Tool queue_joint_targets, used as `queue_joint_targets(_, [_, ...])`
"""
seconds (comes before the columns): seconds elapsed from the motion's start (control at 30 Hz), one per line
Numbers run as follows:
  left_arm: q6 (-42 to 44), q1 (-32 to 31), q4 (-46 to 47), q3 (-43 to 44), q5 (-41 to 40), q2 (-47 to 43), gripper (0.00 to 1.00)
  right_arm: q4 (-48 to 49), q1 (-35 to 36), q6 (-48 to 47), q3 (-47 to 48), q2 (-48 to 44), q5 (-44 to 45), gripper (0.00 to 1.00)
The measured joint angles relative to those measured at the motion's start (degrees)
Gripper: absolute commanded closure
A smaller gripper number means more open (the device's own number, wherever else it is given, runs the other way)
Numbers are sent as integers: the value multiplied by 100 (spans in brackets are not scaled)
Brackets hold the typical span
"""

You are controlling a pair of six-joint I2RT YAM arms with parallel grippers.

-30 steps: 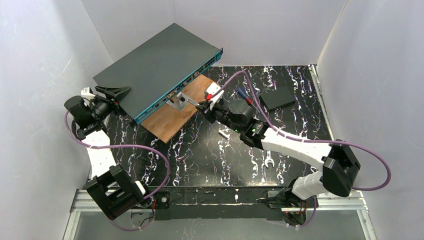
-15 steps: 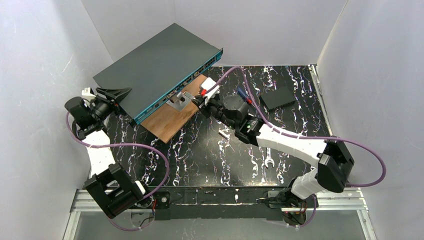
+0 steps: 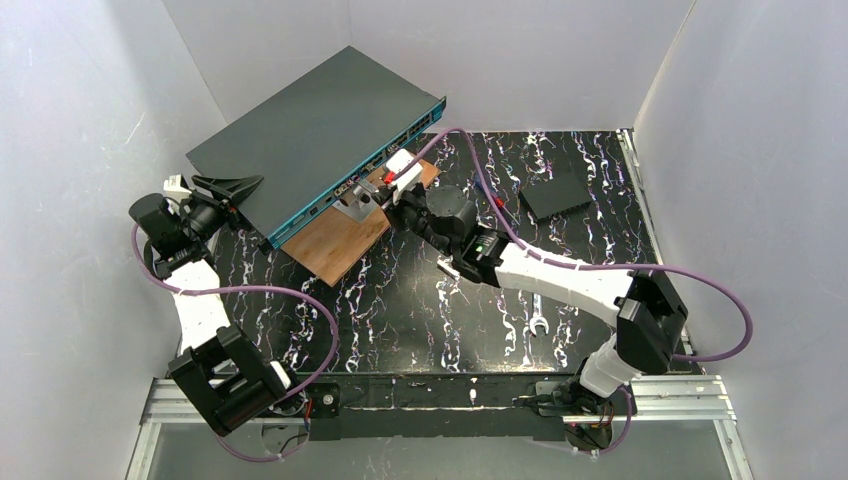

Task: Insert the plug into the switch port
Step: Insert the connector into the switch port.

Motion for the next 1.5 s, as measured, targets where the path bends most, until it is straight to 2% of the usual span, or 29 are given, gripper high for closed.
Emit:
queue_joint_targets(0.6, [2,15,17,0,39,17,100,-168,107,186,170,168,289,99])
queue_joint_targets(1.13, [7,15,17,0,44,20,100,33,507,105,188,247,1246,99])
queue_joint_targets(1.5, [7,15,17,0,46,20,100,177,623,-59,245,299,1526,99])
